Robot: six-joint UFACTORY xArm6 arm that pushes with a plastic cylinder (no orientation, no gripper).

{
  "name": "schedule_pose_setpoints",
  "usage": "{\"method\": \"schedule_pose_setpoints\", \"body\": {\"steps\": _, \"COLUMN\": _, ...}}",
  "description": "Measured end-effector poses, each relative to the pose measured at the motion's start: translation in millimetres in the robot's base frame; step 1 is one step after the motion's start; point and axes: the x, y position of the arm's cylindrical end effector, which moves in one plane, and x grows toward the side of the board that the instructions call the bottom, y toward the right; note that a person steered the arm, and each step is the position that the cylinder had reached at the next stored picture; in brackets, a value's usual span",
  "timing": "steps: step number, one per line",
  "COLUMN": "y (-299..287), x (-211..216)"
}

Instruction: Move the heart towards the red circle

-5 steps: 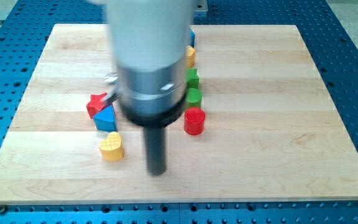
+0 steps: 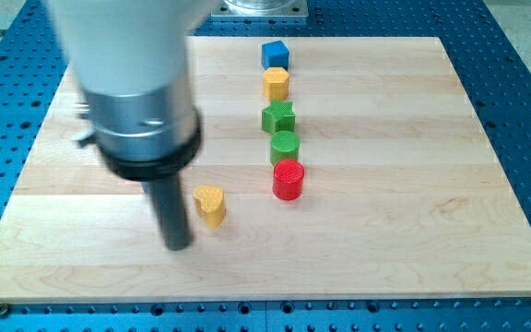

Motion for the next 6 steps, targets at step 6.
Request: {"method": "schedule_pose_setpoints", "body": {"steps": 6, "y": 84.8, "x": -26.4}}
